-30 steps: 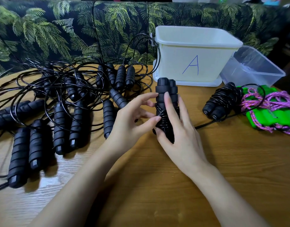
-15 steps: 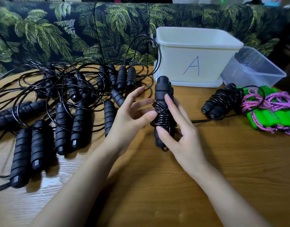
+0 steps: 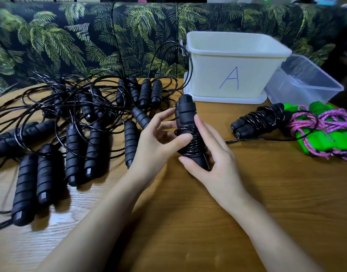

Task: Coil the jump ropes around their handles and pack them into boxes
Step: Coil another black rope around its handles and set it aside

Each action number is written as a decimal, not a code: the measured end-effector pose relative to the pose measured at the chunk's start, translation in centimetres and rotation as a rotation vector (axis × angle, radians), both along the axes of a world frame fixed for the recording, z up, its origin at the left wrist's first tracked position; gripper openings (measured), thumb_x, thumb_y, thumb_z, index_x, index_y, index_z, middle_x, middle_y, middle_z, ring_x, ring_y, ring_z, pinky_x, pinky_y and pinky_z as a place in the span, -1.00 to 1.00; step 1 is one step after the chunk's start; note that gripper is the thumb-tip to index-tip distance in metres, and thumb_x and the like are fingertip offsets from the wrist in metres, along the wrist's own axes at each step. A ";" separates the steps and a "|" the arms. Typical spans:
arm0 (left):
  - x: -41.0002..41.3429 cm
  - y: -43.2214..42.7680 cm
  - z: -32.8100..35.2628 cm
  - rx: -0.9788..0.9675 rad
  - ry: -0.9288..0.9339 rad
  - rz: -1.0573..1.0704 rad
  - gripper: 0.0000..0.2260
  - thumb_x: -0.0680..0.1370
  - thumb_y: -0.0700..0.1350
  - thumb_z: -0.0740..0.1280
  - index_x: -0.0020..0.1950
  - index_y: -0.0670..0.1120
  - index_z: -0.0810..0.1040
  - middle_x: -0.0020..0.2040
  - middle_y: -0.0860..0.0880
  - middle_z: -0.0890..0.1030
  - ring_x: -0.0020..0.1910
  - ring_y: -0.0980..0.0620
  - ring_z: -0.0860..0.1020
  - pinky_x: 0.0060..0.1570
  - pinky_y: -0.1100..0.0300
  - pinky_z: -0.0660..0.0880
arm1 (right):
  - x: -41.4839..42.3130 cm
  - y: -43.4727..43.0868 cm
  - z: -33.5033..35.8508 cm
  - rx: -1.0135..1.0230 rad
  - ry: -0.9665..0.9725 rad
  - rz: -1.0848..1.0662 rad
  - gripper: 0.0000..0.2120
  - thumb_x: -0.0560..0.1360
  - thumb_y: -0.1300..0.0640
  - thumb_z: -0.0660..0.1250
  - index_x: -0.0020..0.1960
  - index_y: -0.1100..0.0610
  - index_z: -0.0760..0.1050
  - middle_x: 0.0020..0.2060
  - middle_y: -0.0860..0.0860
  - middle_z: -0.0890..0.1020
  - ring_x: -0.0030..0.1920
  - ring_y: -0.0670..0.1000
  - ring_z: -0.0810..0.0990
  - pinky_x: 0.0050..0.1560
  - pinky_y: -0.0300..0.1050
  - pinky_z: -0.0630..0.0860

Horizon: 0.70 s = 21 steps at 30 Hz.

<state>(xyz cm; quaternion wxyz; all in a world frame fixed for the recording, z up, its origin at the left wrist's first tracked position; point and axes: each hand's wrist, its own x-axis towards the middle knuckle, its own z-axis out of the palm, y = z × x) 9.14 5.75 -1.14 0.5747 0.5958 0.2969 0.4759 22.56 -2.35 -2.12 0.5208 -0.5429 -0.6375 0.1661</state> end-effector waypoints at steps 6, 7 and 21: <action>-1.1 0.4 0.5 0.161 0.144 -0.049 -0.31 0.37 0.04 0.50 0.45 -0.05 0.38 0.17 0.02 0.66 -0.07 0.08 0.57 -0.04 0.24 0.48 | 0.4 -0.2 0.6 -0.021 0.156 0.099 -0.31 0.49 0.18 0.40 0.54 0.03 0.21 0.45 -0.09 0.40 0.45 -0.12 0.37 0.45 -0.17 0.30; -1.2 0.4 0.6 0.176 0.151 -0.047 -0.32 0.38 0.03 0.49 0.45 -0.07 0.38 0.17 0.01 0.67 -0.04 0.06 0.59 -0.02 0.25 0.48 | 0.5 -0.2 0.7 -0.031 0.182 0.118 -0.31 0.50 0.17 0.40 0.54 -0.01 0.21 0.45 -0.12 0.41 0.45 -0.11 0.37 0.46 -0.11 0.31; -1.0 0.1 1.7 0.044 -0.083 0.089 -0.51 0.33 -0.21 0.49 0.24 -0.10 0.48 -0.11 -0.05 0.61 -0.20 0.15 0.64 -0.15 0.31 0.55 | 0.4 0.1 0.2 -0.044 0.093 0.078 -0.44 0.63 0.17 0.19 0.58 0.06 0.10 0.53 -0.03 0.25 0.53 -0.17 0.17 0.47 -0.34 0.10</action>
